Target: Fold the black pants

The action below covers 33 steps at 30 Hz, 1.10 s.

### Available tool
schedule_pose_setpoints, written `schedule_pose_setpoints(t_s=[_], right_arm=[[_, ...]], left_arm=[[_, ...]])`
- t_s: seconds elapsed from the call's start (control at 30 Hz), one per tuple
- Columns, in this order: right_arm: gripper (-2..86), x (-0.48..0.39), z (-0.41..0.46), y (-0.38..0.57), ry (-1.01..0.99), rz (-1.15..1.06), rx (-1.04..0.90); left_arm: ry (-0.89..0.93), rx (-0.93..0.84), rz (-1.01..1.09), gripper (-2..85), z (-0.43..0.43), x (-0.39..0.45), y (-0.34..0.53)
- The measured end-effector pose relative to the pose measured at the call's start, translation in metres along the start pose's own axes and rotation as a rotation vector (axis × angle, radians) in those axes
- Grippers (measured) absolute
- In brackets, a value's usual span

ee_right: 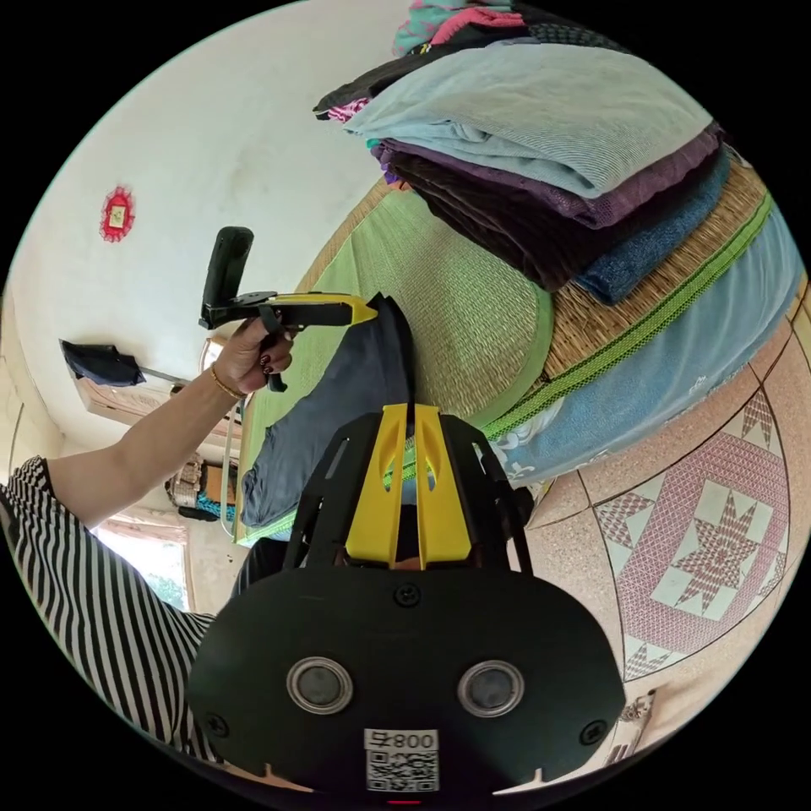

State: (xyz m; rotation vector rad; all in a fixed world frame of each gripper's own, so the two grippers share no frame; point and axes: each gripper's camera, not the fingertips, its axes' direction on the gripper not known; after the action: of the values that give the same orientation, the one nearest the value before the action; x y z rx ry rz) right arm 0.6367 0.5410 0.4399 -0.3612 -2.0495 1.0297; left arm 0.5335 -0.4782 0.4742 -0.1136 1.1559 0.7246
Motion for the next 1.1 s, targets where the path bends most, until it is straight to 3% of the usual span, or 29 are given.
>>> schedule_pose_setpoints(t_s=[0.3, 0.7, 1.1], right_arm=[[1.1, 0.021, -0.001, 0.001, -0.035, 0.034, 0.006], [0.9, 0.004, -0.014, 0.014, -0.122, -0.051, 0.085], [1.1, -0.089, 0.028, 0.043, -0.255, -0.328, 0.033]], left_arm=[[-0.001, -0.003, -0.006, 3.0, -0.022, 0.006, 0.007], [0.038, 0.128, 0.053, 2.9, -0.123, 0.021, 0.059], [0.046, 0.348, 0.054, 3.0, -0.277, 0.030, 0.203]])
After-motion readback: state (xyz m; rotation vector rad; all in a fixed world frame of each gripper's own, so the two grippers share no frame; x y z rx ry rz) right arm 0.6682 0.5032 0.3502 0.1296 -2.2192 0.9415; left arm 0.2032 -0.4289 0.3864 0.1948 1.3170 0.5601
